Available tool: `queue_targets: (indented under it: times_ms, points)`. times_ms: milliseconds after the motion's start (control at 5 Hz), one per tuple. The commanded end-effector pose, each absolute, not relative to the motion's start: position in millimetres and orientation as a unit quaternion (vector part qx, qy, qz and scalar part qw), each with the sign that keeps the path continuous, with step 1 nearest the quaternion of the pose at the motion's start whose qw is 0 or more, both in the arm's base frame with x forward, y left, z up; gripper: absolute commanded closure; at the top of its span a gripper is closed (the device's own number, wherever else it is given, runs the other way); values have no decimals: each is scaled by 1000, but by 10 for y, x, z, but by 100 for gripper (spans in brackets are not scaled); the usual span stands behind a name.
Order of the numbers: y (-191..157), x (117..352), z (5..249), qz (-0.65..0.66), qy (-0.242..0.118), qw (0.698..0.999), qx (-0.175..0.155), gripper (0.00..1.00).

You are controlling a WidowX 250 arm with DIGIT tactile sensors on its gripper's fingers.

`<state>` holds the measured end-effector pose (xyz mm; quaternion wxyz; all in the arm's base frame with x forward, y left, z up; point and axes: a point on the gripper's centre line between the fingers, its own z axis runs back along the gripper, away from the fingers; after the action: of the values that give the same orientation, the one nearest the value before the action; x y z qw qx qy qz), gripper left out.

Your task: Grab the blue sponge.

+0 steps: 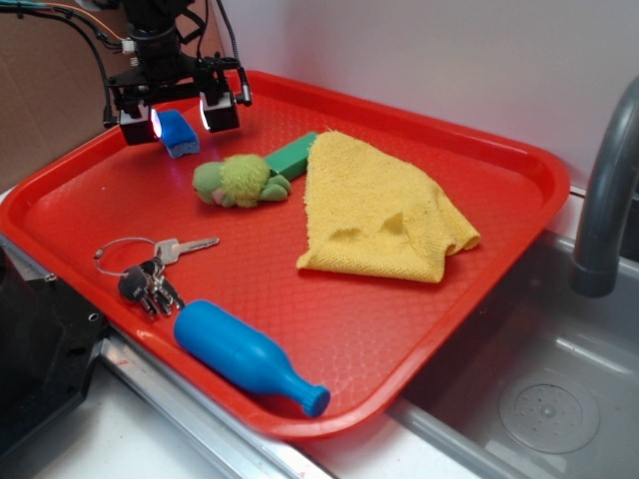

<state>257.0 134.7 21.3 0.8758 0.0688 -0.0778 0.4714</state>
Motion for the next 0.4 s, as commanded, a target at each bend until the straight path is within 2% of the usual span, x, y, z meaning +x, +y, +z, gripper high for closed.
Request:
queue_targets:
  times_ms: [0, 200]
  points:
    - [1540, 2564, 414, 450, -67, 889, 61, 100]
    - [1339, 2467, 770, 371, -65, 925, 44, 100]
